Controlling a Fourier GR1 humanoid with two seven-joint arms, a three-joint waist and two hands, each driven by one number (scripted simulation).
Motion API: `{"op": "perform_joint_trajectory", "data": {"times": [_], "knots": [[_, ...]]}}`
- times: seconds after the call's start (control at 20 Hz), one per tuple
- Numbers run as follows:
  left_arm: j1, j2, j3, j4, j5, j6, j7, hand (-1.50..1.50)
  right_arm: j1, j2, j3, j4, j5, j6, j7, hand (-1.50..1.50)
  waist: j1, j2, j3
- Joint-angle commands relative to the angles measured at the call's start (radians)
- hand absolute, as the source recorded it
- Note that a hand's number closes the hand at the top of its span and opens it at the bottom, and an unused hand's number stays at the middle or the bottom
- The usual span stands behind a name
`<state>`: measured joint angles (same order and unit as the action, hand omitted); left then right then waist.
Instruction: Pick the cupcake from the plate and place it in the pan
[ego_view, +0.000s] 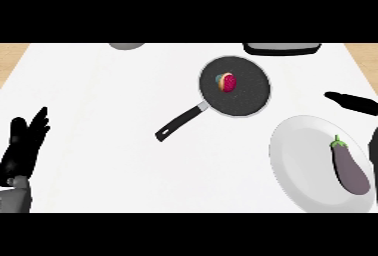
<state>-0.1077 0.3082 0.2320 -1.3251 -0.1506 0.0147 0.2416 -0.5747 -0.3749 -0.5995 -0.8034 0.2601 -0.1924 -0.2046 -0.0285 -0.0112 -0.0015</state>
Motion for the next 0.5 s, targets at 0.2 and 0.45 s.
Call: {"op": "perform_joint_trajectory", "data": {"times": [0.2, 0.45], "knots": [[0.023, -0.017, -0.02, -0.098, -0.005, -0.001, 0.051, 0.0, 0.325, -0.082, -0.041, -0.325, -0.146, 0.252, 0.052, -1.5, 0.015, 0.006, 0.001], [-0.019, -0.01, -0.005, 0.024, -0.004, -0.021, -0.021, 0.0, 0.448, -0.104, -0.077, -0.546, -0.227, 0.31, 0.183, -1.5, 0.018, 0.009, 0.001]]}}
